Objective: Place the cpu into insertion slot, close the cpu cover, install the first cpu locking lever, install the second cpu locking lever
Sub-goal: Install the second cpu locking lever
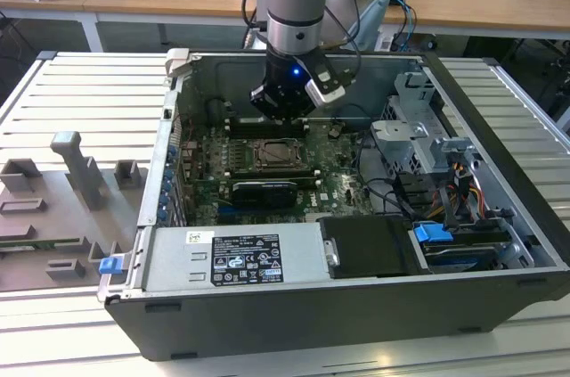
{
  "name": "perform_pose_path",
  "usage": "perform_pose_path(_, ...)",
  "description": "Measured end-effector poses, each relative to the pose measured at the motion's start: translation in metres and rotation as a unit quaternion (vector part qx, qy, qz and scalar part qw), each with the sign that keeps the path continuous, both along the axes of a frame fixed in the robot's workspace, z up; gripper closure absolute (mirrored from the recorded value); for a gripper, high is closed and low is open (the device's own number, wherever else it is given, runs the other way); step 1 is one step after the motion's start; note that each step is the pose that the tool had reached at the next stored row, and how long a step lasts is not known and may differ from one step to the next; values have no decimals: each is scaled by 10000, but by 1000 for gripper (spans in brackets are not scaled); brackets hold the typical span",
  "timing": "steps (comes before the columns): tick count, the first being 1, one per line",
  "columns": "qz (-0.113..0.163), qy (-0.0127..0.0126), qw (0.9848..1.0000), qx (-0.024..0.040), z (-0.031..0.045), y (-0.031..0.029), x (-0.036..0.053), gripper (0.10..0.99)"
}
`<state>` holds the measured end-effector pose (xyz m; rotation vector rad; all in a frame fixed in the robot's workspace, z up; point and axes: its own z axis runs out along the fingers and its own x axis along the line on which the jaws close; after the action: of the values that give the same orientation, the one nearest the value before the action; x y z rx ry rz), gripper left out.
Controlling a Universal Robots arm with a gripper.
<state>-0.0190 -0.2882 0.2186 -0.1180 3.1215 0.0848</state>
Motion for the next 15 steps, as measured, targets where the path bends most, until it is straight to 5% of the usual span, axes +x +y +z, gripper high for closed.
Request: perform_pose_path(15,-1,0,10000,0,14,-80,0,980)
